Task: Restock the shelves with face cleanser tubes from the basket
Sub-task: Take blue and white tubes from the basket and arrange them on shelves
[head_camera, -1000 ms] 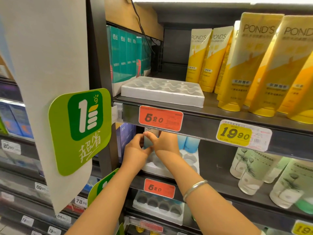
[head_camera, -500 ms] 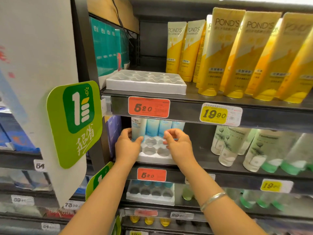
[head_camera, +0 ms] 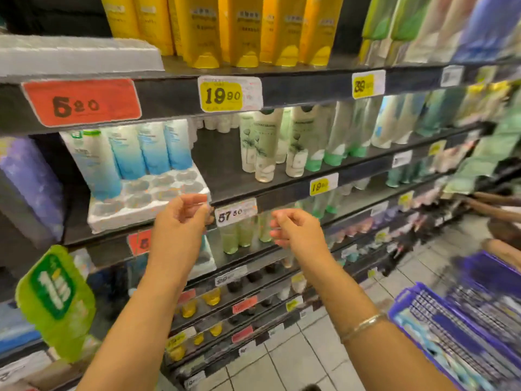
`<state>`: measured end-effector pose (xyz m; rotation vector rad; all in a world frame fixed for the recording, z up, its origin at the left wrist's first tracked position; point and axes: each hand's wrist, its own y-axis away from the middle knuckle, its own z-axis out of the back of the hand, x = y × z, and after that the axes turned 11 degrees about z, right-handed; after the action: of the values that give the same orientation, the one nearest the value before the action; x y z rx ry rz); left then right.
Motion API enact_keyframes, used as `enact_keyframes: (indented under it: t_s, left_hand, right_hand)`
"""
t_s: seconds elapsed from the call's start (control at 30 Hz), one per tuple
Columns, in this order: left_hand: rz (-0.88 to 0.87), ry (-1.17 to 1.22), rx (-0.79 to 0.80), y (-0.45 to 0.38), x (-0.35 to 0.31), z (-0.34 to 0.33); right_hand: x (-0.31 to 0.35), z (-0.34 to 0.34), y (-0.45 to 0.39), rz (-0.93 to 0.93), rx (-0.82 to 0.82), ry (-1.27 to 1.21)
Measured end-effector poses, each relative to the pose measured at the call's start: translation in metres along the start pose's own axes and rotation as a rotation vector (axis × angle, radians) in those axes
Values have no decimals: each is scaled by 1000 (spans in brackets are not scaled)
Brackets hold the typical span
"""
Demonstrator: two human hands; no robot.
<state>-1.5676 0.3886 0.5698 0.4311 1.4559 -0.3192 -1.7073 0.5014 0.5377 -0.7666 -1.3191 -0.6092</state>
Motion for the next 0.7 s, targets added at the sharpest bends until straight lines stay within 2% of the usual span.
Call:
enact_keyframes:
  t_s: [0.17,0.4,0.7]
  left_hand:
    - [246,-7,264,14,47,-63]
    - [530,-153,502,44,102,-162]
    - [723,-308,655,96,152,-334]
  right_hand:
    - [-44,76,38,-254,-148,3]
    - [-102,198,89,-591,-320,-61]
    - [-173,367,132,-803,-549,-174]
